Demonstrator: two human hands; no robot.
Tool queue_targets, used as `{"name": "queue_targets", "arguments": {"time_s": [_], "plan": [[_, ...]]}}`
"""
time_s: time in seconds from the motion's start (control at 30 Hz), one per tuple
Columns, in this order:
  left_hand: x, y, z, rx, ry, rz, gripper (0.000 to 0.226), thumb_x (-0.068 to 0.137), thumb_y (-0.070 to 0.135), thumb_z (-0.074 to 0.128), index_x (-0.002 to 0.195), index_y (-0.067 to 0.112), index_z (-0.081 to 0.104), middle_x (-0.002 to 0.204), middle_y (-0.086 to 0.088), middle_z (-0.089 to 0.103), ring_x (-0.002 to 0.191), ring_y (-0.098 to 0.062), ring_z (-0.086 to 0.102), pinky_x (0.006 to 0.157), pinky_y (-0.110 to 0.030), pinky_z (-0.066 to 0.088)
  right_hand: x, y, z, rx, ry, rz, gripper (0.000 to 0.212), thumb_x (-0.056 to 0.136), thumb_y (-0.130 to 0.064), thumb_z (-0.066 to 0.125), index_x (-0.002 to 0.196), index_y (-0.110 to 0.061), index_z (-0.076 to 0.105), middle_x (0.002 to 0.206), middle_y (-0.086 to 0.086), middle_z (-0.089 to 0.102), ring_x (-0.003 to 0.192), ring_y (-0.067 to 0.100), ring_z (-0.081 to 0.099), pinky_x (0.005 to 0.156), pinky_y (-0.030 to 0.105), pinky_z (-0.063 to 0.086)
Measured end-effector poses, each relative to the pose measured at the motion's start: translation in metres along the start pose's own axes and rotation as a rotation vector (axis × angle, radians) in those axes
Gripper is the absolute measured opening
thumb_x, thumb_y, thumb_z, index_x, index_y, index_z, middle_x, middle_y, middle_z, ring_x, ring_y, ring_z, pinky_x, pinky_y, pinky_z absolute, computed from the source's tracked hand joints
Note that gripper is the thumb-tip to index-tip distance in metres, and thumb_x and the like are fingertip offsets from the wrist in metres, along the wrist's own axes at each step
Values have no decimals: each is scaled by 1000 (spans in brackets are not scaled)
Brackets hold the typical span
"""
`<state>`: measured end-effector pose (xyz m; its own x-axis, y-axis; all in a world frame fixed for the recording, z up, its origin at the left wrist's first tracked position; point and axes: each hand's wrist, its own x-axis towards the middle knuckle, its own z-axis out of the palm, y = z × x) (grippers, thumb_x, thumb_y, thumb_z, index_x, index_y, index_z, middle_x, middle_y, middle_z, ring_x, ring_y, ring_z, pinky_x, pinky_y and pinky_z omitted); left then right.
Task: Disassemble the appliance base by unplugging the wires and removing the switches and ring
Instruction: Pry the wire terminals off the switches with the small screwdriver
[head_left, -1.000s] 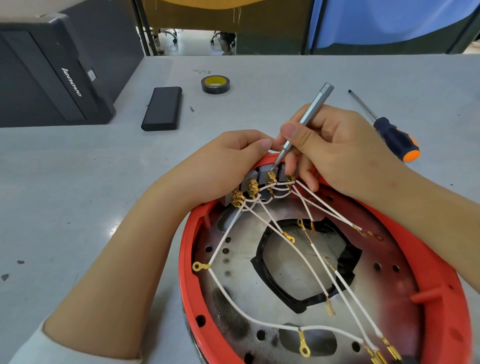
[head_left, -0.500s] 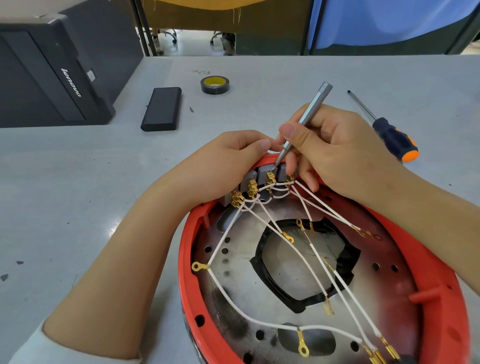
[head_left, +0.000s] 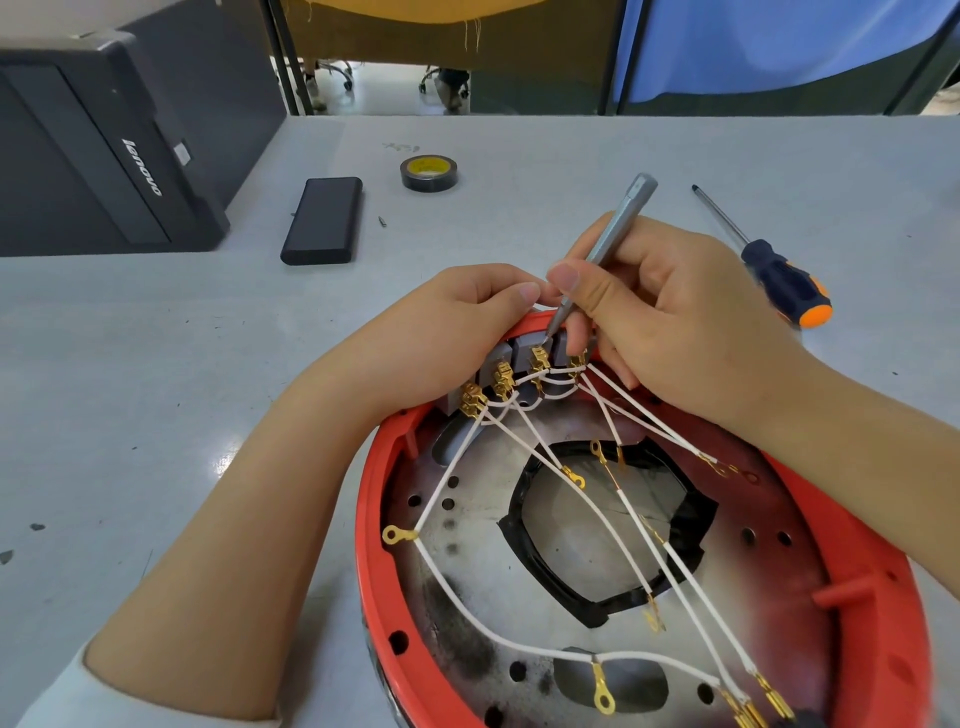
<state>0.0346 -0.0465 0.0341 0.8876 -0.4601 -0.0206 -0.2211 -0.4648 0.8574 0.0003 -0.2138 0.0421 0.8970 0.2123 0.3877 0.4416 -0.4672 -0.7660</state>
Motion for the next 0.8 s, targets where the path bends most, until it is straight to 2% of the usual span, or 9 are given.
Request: {"name": "queue_targets", "arguments": {"time_s": [0.17, 0.2, 0.27, 0.33, 0.4, 0.5, 0.57, 0.67, 0.8], "plan": [[-1, 1, 0, 17, 1, 14, 29, 101, 34, 38, 106, 31, 66, 96, 9, 71, 91, -4, 65, 90, -28, 49, -5, -4, 2, -163, 28, -104, 10, 94, -29, 56, 87, -23, 57, 59, -7, 62, 53, 4, 61, 53, 11, 42], [0, 1, 0, 27, 3, 17, 29, 101, 34, 38, 107, 30, 66, 98, 10, 71, 92, -3, 64, 91, -27, 49, -5, -5, 1, -187, 26, -118, 11, 94, -30, 55, 86, -23, 57, 59, -7, 61, 54, 8, 60, 52, 16, 44], [-1, 1, -1, 42, 2, 16, 29, 101, 34, 38, 109, 31, 65, 99, 10, 70, 93, -2, 64, 91, -27, 49, -5, -5, 2, -210, 21, -118, 14, 94, -34, 54, 85, -23, 55, 58, 0, 60, 52, 17, 58, 53, 35, 47], [-1, 2, -1, 46, -4, 12, 29, 101, 35, 38, 108, 32, 65, 98, 8, 71, 93, -7, 65, 91, -32, 50, -4, -5, 2, -227, 15, -113, 18, 94, -36, 52, 85, -21, 54, 58, 5, 58, 52, 23, 55, 55, 44, 45], [-2, 2, -1, 35, -13, 2, 28, 100, 36, 38, 106, 33, 65, 97, 1, 71, 92, -17, 67, 89, -40, 52, -4, -5, 2, -245, 1, -122, 18, 93, -37, 50, 85, -20, 54, 58, 3, 56, 51, 19, 53, 54, 39, 44], [-2, 2, 0, 47, 7, 9, 28, 100, 38, 38, 105, 34, 66, 95, 8, 71, 90, -9, 66, 88, -33, 52, 0, -4, 1, -143, -44, -75, 15, 97, -30, 51, 82, -27, 50, 56, -4, 54, 47, 12, 53, 49, 22, 40], [-2, 2, 1, 35, -3, -1, 29, 100, 37, 38, 103, 33, 66, 94, 1, 72, 89, -18, 68, 88, -40, 52, 6, -2, 0, -62, -85, -2, 17, 98, -25, 49, 81, -28, 49, 54, -7, 52, 41, 6, 51, 45, 14, 37], [-2, 2, 1, 16, -7, 4, 29, 100, 36, 39, 101, 30, 67, 93, 3, 73, 89, -15, 68, 91, -40, 51, 17, -1, 1, -1, -129, 88, 18, 99, -23, 47, 81, -24, 50, 49, -10, 51, 34, 4, 48, 39, 11, 34], [0, 1, 1, -1, -20, 3, 32, 100, 38, 38, 103, 29, 68, 95, 7, 73, 92, -10, 67, 94, -39, 49, 26, -1, 0, 82, -202, 199, 20, 100, -24, 45, 83, -15, 50, 52, 6, 47, 28, 11, 35, 33, 20, 30]]}}
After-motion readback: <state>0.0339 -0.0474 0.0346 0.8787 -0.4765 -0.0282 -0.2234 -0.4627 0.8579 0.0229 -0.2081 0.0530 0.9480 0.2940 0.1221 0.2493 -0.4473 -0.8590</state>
